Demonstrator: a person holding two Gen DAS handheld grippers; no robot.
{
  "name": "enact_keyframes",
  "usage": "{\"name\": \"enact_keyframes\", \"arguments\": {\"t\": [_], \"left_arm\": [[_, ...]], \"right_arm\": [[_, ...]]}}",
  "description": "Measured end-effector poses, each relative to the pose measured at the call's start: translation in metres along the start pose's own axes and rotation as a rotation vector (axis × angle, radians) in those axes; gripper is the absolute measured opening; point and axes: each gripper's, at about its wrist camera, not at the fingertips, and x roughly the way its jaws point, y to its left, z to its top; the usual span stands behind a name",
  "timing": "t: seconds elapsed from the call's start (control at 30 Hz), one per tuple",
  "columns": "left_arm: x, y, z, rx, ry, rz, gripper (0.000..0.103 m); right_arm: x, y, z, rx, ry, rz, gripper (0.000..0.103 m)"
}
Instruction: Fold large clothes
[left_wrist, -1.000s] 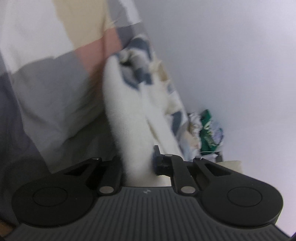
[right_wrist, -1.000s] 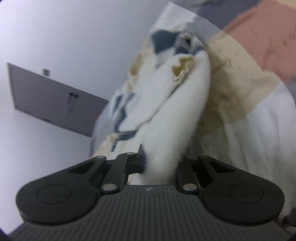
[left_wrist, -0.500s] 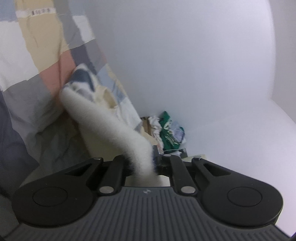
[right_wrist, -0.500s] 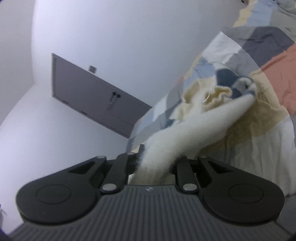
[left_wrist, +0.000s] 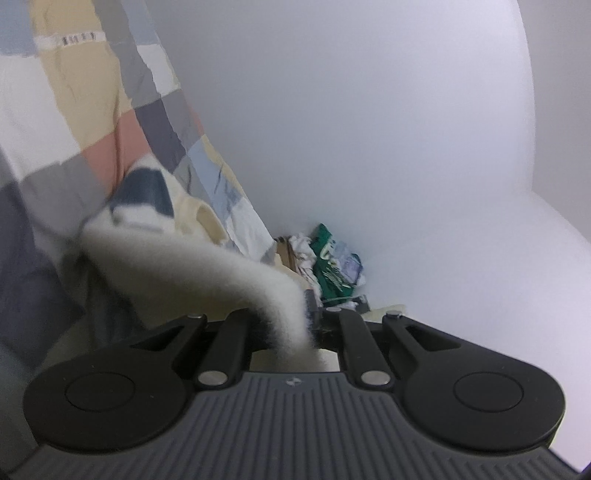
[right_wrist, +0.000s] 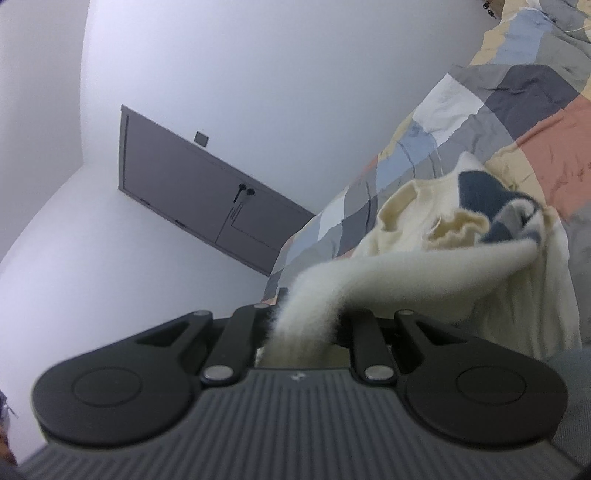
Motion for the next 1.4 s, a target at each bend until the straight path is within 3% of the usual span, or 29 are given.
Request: {"name": "enact_keyframes", "arguments": {"t": [0.33,0.53,1.0,1.27,1.33,1.37,1.4], "left_arm": [[0.118,-0.029,0.091,0.179,-0.031,0.094,0.01],[0.194,-0.001,0.133,0.204,-0.044,0.186,0.01],[0.305,0.15,0.167,0.072,0.044,0.368,0.01],[0.322,0.167,0.17,0.091,0.067,0.407,0.011],[0.32,0.159,0.167,0.12,0.088,0.405,0.024],[0.32,0.156,0.166,0.139,0.097,0.402,0.046],[0.318,0.15,0.164,0.16,0.098,0.4,0.068]], "right_arm": [[0.086,-0.03,0.09,0.11,-0.101,-0.083,0.017],[0.153,-0.071,0.122,0.188,-0.159,-0.152,0.017],[0.258,-0.185,0.126,0.208,-0.067,-0.306,0.018],[0.274,-0.201,0.122,0.213,-0.04,-0.322,0.018],[0.273,-0.193,0.122,0.171,-0.028,-0.321,0.022],[0.274,-0.189,0.123,0.152,-0.02,-0.319,0.033],[0.274,-0.185,0.122,0.133,-0.014,-0.305,0.053]]}}
